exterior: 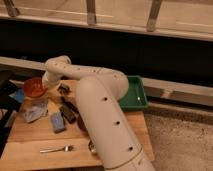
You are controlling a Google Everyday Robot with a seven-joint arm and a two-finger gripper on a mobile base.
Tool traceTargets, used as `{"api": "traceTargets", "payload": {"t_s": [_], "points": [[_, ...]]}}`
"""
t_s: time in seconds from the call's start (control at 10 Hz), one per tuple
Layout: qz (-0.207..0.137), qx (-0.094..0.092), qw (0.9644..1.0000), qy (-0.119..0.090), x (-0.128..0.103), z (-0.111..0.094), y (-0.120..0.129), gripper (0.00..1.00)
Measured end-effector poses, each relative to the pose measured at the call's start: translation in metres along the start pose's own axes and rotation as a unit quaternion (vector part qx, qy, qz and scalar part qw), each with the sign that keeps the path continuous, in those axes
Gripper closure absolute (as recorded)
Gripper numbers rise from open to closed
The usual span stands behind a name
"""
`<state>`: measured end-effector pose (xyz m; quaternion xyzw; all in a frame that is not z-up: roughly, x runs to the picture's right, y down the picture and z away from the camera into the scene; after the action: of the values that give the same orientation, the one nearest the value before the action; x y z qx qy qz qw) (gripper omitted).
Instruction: Stack bowls into tray
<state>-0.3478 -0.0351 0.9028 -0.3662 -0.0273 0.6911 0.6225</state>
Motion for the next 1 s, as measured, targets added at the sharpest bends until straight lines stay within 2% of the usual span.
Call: {"api": "traceTargets", "payload": {"t_s": [0.2,0.4,0.6,0.8,1.0], "points": [[-0.025,-0.010,0.9996,0.004,-0.012,-0.040,0.000,1.00],[-0.045,-0.022,0.9984,0.027,-0.009,-0.073,-0.023,1.00],[-0.055,-0.028,0.9970,0.047,0.004,-0.102,-0.055,1.00],[-0.058,-0.016,0.9964,0.060,0.019,-0.135,-0.092,1.00],[-0.061,0.009,0.9955,0.073,0.036,-0.165,-0.122,1.00]]}}
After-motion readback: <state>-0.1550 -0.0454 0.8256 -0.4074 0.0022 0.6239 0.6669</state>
